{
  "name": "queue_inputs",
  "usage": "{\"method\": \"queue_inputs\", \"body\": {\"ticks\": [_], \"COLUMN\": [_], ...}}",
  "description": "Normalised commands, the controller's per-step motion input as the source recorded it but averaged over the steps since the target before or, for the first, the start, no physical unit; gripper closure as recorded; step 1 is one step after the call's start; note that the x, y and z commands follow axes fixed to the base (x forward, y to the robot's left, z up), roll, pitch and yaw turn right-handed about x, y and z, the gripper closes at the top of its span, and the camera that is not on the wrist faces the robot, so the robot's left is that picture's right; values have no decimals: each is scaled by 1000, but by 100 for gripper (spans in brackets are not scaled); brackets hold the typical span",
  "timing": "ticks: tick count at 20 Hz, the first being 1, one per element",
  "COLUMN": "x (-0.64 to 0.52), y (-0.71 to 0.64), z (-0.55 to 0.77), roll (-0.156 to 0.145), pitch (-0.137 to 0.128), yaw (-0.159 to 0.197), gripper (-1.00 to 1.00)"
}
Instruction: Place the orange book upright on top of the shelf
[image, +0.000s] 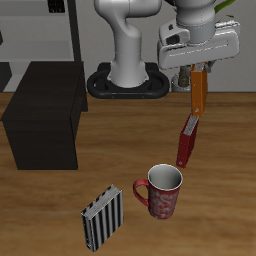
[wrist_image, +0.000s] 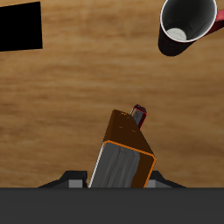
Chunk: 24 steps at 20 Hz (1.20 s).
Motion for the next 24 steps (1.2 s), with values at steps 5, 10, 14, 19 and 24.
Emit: {"method": "queue_inputs", "body": {"ticks": [5,10,14,19,24], "x": [-208,-142,-175,-205,-62], "y": [-342,-384,-717,-711,-767], "z": [321,171,293,306,240], "roll": [16,72,16,49,-28], "pitch": [27,43,-29,-10,-26], "yaw": [-13,42,32,45,43], "gripper": [100,100,100,100,100]}}
